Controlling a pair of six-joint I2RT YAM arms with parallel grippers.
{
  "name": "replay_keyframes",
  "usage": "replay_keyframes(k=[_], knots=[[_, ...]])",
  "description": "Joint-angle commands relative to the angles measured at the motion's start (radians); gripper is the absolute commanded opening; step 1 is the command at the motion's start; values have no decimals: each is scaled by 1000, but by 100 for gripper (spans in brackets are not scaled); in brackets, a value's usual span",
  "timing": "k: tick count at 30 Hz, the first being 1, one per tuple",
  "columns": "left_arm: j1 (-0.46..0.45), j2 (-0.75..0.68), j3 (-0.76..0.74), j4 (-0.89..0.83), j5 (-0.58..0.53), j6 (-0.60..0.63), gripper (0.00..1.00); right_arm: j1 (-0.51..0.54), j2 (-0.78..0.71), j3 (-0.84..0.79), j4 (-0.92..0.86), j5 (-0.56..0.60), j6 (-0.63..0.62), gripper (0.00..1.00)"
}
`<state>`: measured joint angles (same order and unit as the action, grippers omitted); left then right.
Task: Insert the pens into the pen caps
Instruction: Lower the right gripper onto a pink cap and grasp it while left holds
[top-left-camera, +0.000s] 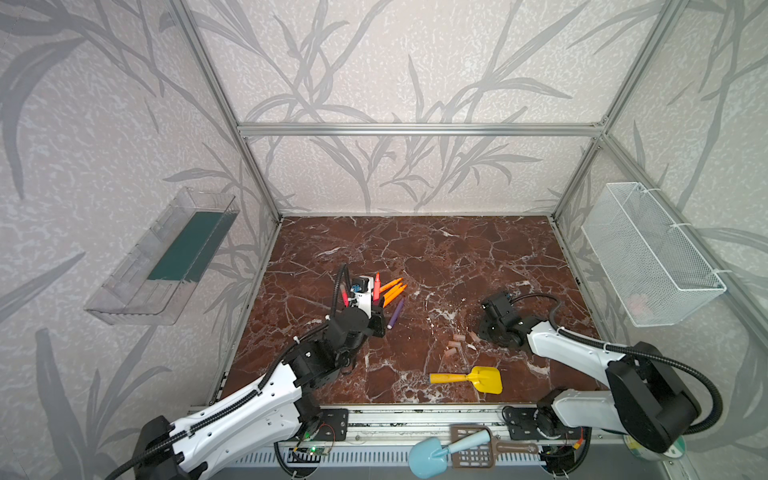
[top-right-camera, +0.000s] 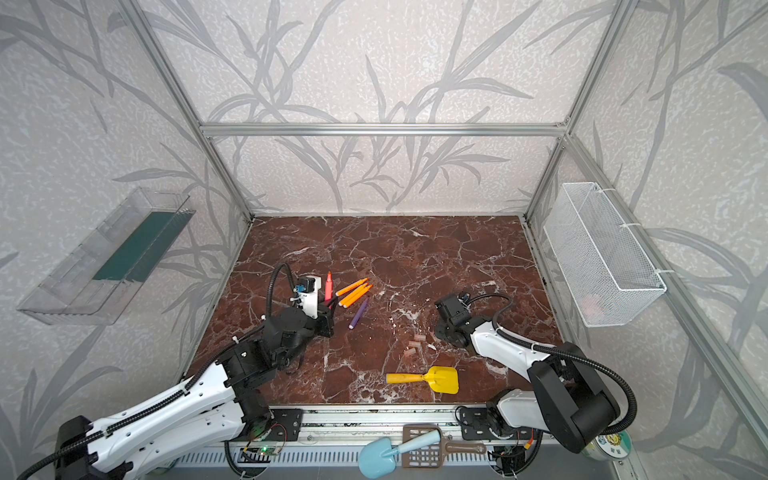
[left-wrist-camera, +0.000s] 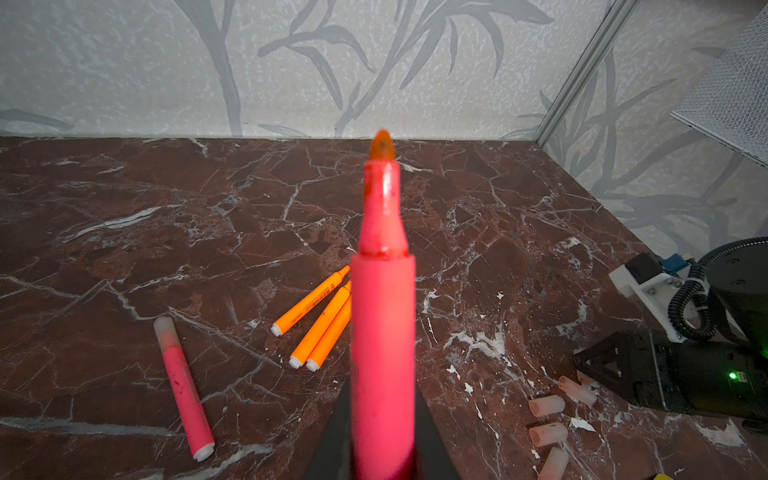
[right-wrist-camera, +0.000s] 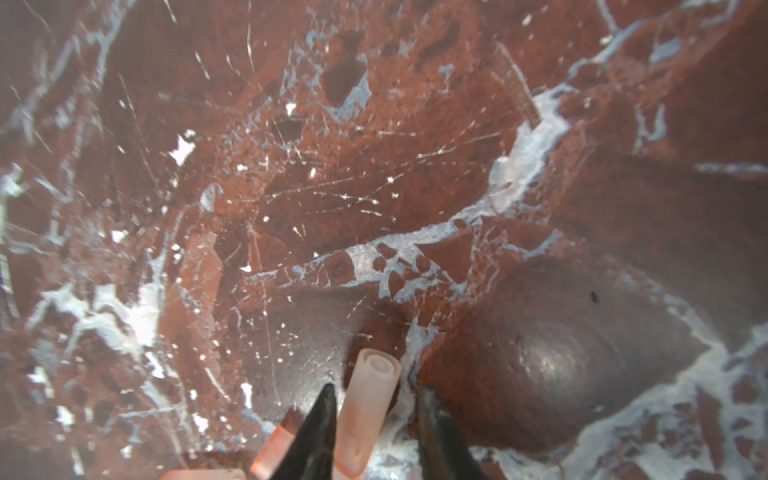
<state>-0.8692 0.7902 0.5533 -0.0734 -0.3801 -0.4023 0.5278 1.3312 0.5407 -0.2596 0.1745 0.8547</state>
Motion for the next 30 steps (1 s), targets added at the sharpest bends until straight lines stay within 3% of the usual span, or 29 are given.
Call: replay_keyframes(k=[1,13,24,30], knots=[[4,-17,-9,12,-13,1,0,13,42,34,-26,23,-19,29],[4,-10,-7,11,-10,1,0,23,90,47,-20,34,-9,12],[4,78,8,35,27,2,0,22,-33,0,-20,60,22,9],[4,221,45,81,189,-8,0,23,-152,-9,-21,58,25,9]])
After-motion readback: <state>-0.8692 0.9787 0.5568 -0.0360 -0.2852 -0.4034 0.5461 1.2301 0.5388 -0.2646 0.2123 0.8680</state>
